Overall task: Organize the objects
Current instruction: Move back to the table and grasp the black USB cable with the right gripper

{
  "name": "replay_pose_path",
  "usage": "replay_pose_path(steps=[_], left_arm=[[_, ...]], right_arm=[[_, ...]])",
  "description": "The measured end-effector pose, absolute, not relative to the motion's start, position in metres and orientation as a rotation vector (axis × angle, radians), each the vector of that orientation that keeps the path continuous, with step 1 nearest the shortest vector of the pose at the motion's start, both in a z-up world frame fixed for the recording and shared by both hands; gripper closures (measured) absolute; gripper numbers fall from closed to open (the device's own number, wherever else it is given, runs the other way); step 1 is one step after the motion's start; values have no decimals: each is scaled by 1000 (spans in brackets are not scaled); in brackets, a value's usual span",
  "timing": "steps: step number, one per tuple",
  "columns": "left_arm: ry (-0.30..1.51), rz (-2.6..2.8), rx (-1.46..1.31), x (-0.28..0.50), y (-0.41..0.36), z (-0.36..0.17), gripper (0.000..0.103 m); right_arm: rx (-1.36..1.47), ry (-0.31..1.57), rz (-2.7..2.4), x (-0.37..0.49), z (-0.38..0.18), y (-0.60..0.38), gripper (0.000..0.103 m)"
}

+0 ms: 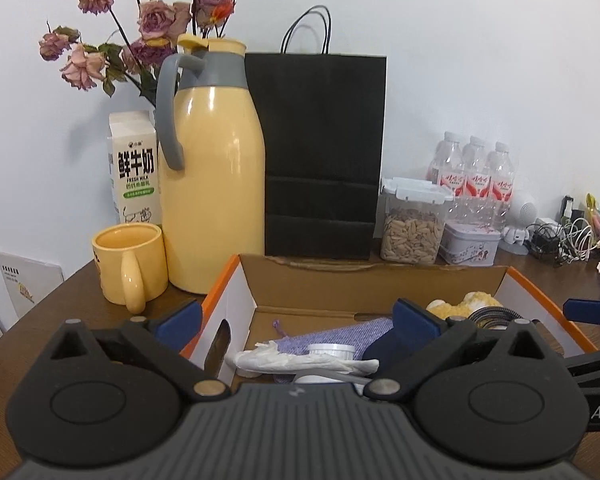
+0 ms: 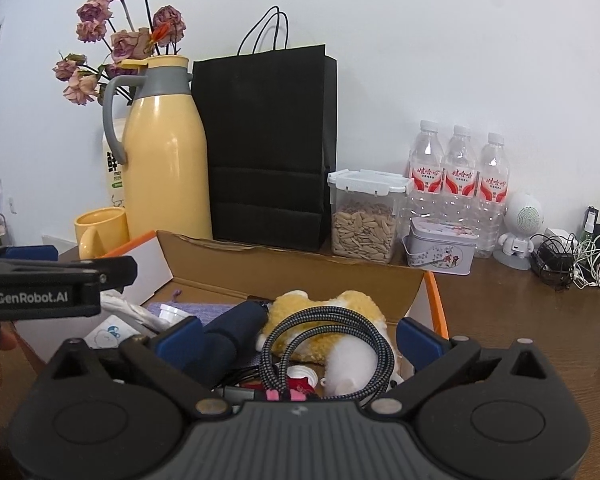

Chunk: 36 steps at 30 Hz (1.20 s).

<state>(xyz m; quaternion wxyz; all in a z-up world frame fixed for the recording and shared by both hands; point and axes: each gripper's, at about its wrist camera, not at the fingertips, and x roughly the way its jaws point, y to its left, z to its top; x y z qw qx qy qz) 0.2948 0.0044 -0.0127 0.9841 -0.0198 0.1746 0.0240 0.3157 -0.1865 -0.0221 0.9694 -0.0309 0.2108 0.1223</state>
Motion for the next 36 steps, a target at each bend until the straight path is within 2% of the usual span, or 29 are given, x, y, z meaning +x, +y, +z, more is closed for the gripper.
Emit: replay_pose_path(steps=[20,36], left_arm=[[324,16,-33,234,12,-9,0],[472,61,-27,192,33,-46,0]], right_arm=[[-77,382,245,255,-17,-195,0],[-96,496,321,209,-49,-186,0]])
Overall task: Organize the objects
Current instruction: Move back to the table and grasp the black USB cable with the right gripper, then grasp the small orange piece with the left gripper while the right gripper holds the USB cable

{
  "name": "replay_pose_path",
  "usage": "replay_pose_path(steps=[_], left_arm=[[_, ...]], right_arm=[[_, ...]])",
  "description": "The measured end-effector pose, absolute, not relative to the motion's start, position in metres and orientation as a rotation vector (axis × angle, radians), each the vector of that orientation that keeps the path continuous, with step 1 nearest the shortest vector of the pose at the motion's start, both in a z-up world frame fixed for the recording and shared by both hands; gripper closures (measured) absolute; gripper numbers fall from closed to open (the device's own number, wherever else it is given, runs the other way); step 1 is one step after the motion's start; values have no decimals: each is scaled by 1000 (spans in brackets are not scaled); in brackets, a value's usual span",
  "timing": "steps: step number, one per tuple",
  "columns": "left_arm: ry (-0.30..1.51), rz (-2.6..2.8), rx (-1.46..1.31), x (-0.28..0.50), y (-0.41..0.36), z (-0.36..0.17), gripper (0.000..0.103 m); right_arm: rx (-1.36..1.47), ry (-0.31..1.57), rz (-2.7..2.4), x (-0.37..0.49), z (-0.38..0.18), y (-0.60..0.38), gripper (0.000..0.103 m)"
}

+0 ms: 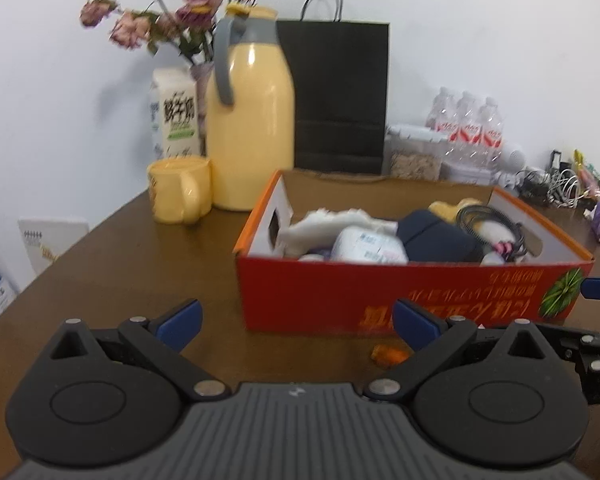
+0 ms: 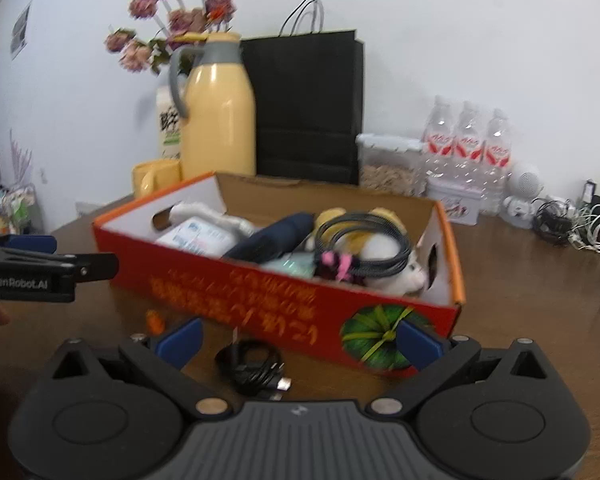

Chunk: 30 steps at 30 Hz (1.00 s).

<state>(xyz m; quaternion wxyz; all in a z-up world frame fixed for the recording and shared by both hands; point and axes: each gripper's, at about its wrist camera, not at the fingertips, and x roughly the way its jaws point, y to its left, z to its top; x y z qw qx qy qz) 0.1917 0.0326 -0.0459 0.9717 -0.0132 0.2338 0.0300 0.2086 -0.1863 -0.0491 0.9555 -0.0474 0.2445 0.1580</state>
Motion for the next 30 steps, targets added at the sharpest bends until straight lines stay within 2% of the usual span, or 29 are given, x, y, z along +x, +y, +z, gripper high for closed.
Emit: replay_pose_path(steps=[2,4,8,12,18,20,21,30], left_arm=[[496,72,-33,191,35,-49,0],[507,75,-40,191,37,-50,0],[508,66,-43,190,38,-51,0],[516,61,-44,190,37,-52,0],[517,54,-40,190,36,-52,0],[521,55,-40,190,36,-53,0],[522,55,-40,190,36,-53,0],[529,66,-34,191,35,-56,0]], right_arm=[[-111,517,333,208,-54,-181,2],[-116,539,347,208,-58,-177,11],[-116,598,355,217,-66,-170,20],[-109,637,358,225,-72,-163,34],[-104,655,364,231,-75,-155,40],[-102,652,366,231,-74,-154,47],[-101,648,367,231,-74,-154,54],[-107,623,373,227,-72,-155,59]])
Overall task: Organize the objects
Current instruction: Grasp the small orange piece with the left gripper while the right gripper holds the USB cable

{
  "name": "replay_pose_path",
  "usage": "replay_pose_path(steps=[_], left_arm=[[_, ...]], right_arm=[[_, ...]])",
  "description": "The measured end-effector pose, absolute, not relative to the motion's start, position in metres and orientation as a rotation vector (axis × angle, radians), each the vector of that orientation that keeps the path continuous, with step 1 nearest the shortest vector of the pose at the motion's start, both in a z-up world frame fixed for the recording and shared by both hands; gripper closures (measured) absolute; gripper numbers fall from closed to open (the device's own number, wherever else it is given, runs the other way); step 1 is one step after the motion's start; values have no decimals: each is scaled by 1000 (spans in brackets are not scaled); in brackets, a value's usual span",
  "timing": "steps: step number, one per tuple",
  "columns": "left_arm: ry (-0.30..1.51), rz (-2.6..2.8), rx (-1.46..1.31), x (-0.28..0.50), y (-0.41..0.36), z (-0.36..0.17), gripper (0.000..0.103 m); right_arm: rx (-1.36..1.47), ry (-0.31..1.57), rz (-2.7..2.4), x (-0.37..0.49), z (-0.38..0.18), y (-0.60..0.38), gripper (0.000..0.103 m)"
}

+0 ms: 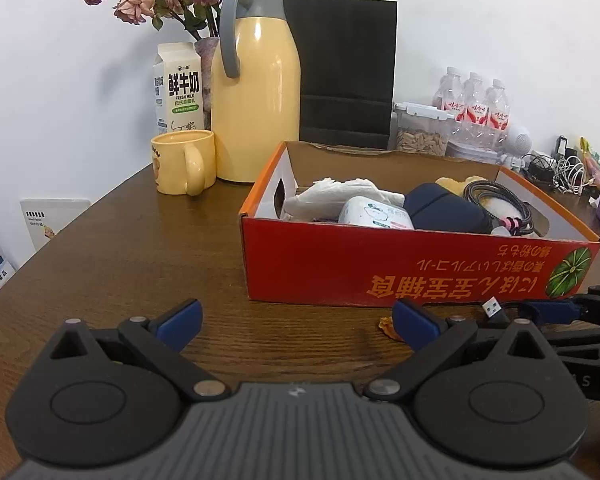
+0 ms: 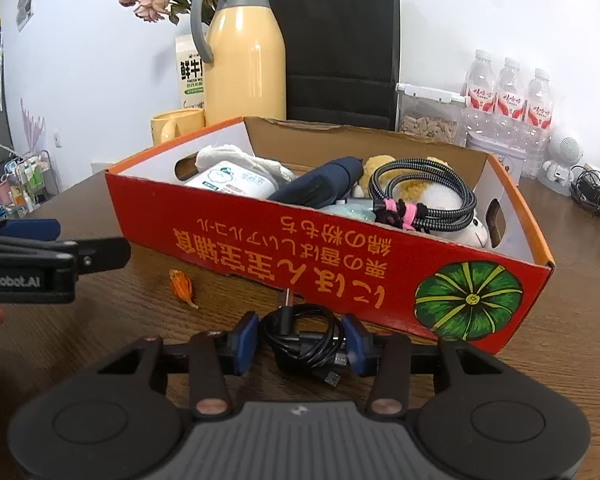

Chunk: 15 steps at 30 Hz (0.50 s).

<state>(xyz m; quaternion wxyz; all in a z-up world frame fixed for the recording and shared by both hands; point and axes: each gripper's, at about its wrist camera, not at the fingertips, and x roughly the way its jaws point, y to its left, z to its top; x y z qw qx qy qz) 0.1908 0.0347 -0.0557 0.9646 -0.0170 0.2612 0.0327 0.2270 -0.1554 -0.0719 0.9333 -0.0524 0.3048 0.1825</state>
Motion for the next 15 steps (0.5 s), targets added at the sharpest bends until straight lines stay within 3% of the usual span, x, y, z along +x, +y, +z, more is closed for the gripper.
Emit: replay_pose_path(steps=[15], left_arm=[[575,43,2,200,24,-62,0]], right_arm=[[-80,555,350,214,-61,-175,59]])
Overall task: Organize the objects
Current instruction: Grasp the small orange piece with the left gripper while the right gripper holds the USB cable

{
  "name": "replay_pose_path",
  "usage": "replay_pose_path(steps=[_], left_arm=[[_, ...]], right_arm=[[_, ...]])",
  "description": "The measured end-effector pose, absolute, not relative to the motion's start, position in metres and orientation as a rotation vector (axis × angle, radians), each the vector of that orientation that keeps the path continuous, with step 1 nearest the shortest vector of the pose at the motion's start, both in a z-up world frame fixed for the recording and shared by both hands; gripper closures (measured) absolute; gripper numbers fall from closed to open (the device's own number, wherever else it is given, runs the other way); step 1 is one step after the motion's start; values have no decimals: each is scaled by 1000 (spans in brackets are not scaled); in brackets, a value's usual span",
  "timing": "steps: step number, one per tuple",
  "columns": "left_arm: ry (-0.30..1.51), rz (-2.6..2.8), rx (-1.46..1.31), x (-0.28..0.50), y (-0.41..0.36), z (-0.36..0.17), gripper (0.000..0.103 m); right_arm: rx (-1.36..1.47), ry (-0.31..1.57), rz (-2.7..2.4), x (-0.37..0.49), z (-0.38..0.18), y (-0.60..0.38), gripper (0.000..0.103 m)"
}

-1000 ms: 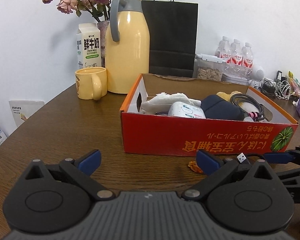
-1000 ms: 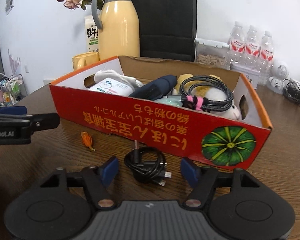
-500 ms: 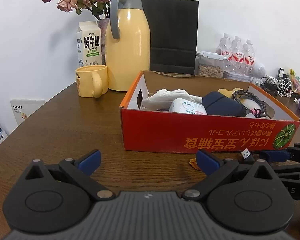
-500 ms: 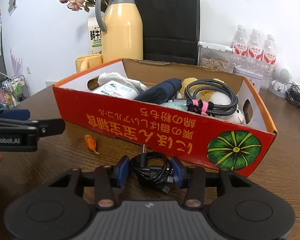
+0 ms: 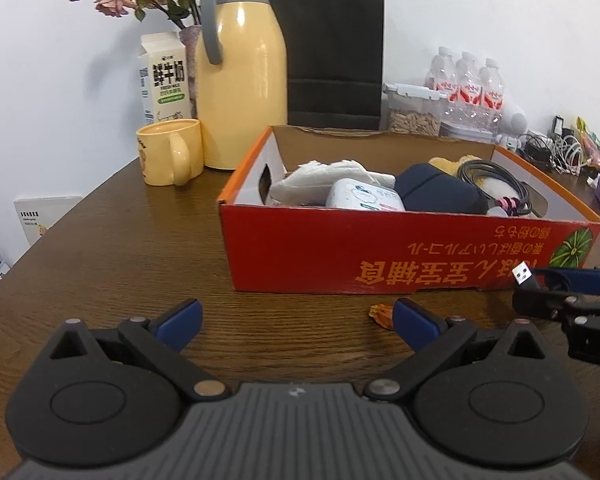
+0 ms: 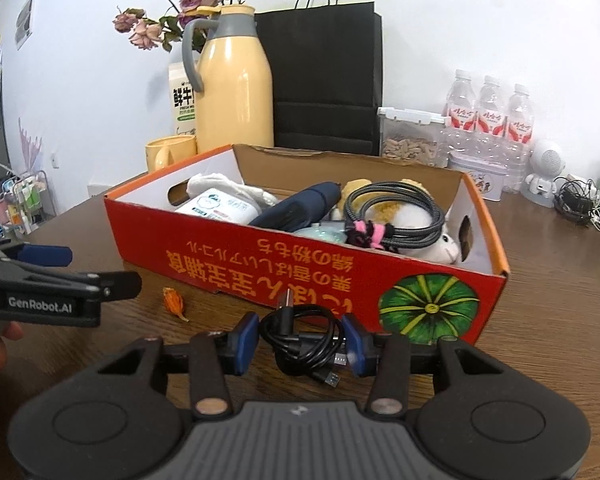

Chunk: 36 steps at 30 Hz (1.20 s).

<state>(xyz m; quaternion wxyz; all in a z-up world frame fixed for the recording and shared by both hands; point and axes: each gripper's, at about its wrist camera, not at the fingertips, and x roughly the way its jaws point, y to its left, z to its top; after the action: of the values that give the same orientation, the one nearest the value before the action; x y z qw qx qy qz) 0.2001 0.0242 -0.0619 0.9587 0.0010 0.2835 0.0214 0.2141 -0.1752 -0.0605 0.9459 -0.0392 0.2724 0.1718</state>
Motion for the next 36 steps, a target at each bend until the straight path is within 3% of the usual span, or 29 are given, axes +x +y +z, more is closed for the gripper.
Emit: replay_pose_path(steps=[20,25,34,36], left_arm=[[644,-62,72,231,-13,-73,0],[645,-113,88,229,-17,-74,14],[656,-182,111,232,-10,-77,25],[658,-214,93,233,-6,-77,35]], right_arm=[[-46,538,304,210,-59,-205,59],[-47,538,310,209,-59,-204,59],[-49,540,314,209,-60,-203,59],[-50,542,314,209,-60,-203,59]])
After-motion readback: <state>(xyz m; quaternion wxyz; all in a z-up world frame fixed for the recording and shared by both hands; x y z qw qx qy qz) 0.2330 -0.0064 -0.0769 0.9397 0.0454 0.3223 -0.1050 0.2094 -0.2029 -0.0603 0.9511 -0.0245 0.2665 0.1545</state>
